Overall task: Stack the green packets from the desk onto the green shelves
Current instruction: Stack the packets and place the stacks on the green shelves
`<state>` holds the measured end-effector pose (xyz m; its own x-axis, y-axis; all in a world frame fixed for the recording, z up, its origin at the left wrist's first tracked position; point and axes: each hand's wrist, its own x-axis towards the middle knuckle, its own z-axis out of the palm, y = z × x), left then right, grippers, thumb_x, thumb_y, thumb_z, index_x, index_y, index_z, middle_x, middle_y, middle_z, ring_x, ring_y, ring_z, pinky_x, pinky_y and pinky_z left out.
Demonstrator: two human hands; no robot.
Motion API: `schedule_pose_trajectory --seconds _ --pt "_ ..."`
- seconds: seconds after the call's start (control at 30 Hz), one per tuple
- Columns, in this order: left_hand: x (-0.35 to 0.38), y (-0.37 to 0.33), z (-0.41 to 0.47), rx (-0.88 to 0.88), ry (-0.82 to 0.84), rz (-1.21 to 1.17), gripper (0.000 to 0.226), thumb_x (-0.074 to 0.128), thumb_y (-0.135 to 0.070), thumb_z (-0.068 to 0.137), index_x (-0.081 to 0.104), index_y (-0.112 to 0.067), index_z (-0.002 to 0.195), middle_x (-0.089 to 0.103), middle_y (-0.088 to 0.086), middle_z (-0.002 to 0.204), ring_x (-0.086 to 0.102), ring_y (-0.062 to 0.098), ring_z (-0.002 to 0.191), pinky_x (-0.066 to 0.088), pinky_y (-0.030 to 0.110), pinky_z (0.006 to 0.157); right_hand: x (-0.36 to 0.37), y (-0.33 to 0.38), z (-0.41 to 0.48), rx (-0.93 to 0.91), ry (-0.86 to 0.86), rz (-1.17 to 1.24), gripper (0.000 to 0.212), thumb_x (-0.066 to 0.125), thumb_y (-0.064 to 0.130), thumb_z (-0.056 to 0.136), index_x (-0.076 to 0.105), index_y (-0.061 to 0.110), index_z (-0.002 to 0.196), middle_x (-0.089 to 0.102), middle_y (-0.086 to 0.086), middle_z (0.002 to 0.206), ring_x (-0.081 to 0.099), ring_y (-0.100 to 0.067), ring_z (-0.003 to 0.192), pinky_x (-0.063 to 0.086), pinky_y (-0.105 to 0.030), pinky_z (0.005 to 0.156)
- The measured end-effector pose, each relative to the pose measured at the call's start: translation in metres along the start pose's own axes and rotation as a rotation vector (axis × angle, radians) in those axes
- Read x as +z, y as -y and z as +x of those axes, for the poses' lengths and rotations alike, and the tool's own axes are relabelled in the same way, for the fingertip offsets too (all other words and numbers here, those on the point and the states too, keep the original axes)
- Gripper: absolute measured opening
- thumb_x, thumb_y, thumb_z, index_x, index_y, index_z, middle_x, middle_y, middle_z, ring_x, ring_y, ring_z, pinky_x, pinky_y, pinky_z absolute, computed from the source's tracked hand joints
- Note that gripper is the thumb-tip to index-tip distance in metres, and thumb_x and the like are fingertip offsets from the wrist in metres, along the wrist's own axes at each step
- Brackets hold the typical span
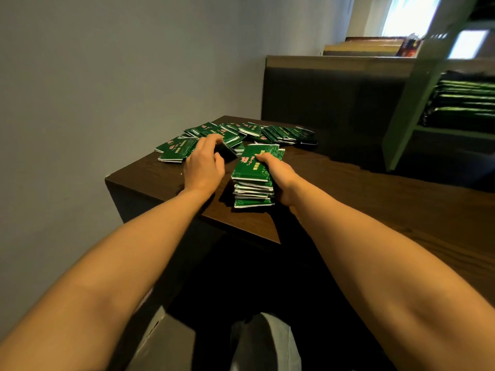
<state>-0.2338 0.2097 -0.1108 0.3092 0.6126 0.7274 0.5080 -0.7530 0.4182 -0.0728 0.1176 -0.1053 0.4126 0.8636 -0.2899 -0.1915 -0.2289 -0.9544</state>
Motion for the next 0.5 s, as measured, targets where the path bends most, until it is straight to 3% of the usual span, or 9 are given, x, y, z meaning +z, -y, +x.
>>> schedule_pose_trajectory --seconds 0.03,0.1,0.17,0.33,0.5 --pt "0.004 -0.012 -0.003 -0.007 0.006 -0.061 0.041 0.052 -0.001 0.091 0.054 -0.013 0.130 0.059 0.008 0.122 0.059 0.024 0.100 0.052 0.038 0.081 -0.010 -0.001 -0.005 0.000 -0.013 -0.008 0.064 0.073 0.048 0.085 0.055 0.012 0.135 0.076 -0.012 0.111 0.078 -0.029 0.089 0.061 -0.038 0.071" --pt "0.012 -0.034 -0.007 -0.027 0.003 -0.168 0.048 0.052 0.002 0.088 0.052 -0.012 0.134 0.055 0.006 0.120 0.053 0.016 0.099 0.044 0.019 0.082 -0.028 -0.002 -0.015 0.013 -0.048 -0.027 0.068 0.073 0.049 0.083 0.054 0.012 0.137 0.077 -0.013 0.111 0.078 -0.030 0.088 0.062 -0.040 0.071" --pt "0.021 -0.057 -0.008 -0.032 -0.018 -0.251 0.041 0.054 0.006 0.085 0.062 -0.007 0.124 0.054 0.010 0.112 0.048 0.013 0.096 0.035 0.005 0.079 -0.050 -0.002 -0.026 0.006 -0.081 -0.029 0.066 0.073 0.049 0.084 0.056 0.012 0.135 0.078 -0.013 0.109 0.079 -0.029 0.087 0.062 -0.040 0.073" --pt "0.043 -0.101 -0.009 -0.129 -0.070 -0.421 0.022 0.058 0.008 0.082 0.072 -0.007 0.090 0.059 0.009 0.098 0.050 0.006 0.086 0.035 0.001 0.077 -0.103 -0.005 -0.049 0.019 -0.107 0.011 0.038 0.064 0.044 0.096 0.067 0.011 0.113 0.078 -0.009 0.093 0.075 -0.026 0.082 0.058 -0.037 0.079" --pt "0.054 -0.128 -0.011 -0.158 -0.136 -0.569 0.028 0.056 0.010 0.083 0.067 -0.016 0.081 0.066 0.012 0.096 0.057 0.016 0.094 0.038 0.003 0.080 -0.119 -0.010 -0.055 0.050 -0.064 0.079 0.039 0.059 0.044 0.100 0.066 0.009 0.114 0.077 -0.010 0.096 0.075 -0.025 0.079 0.059 -0.033 0.072"
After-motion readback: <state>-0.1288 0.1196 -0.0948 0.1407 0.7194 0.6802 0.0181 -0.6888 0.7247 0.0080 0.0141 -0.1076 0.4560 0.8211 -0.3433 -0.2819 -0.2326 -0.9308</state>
